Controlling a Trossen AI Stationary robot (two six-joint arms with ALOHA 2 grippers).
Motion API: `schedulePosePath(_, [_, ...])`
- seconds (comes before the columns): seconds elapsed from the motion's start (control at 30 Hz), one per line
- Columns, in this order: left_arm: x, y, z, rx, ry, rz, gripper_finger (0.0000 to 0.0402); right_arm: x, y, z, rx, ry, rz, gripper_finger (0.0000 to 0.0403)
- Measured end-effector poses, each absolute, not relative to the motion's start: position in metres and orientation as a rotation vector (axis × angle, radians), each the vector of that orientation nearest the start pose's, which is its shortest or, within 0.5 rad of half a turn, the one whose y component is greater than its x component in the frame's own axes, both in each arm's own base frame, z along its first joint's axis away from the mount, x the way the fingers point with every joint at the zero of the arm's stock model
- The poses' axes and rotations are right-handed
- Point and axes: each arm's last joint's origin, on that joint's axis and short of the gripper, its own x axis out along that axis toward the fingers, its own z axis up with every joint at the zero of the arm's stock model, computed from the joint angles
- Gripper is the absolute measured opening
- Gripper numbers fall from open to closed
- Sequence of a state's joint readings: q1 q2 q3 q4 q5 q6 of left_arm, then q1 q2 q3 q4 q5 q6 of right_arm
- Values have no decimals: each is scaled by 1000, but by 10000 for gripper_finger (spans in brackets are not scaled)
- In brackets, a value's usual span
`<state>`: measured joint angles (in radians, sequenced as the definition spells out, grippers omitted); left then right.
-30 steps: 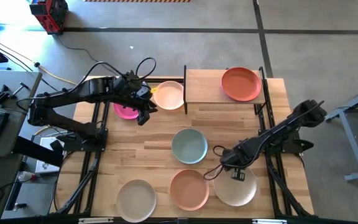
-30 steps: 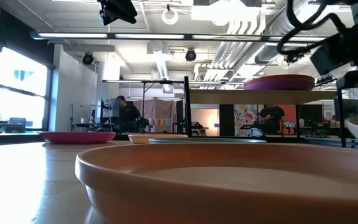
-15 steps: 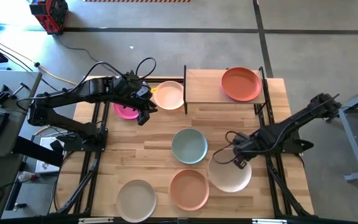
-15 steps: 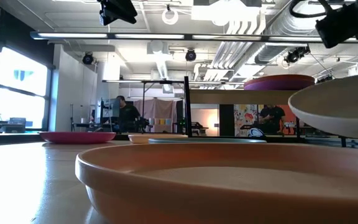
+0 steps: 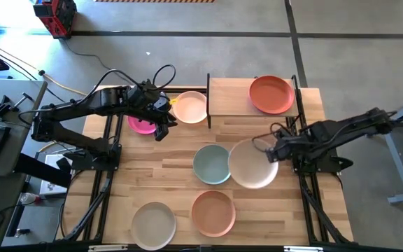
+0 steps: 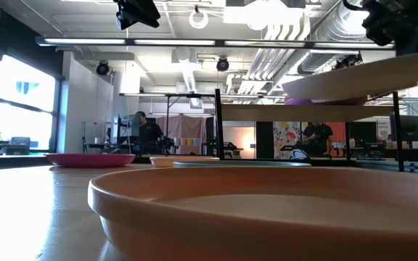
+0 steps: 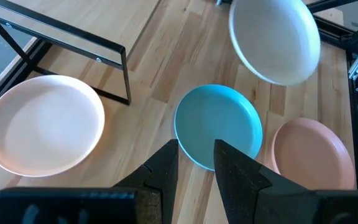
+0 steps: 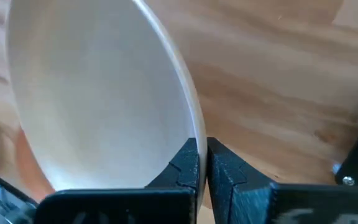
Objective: Place and stack plates onto a shelf
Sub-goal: Stack the white plate on top of the orange plate on the shelf
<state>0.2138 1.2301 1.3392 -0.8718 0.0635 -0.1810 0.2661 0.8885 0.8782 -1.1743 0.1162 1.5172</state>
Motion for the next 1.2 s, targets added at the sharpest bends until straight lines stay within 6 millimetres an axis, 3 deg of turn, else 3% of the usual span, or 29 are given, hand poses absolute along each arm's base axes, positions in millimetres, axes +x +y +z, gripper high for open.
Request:
schedulePosePath(0.23, [233,52,372,-218,744,253,90,120,7,314,1139,769,-909,0])
schedulePosePath(0.7, [226,77,372,-84,761,443,90,84,-34,388,1023,438,-1180,0])
schedulePosePath(1.0, [219,95,372,-48,777,489,90,64,-48,416,988,344,-1252,0])
schedulePosePath(1.2, [214,106,372,-23,785,521,90,58,-55,418,973,330,-1303,0])
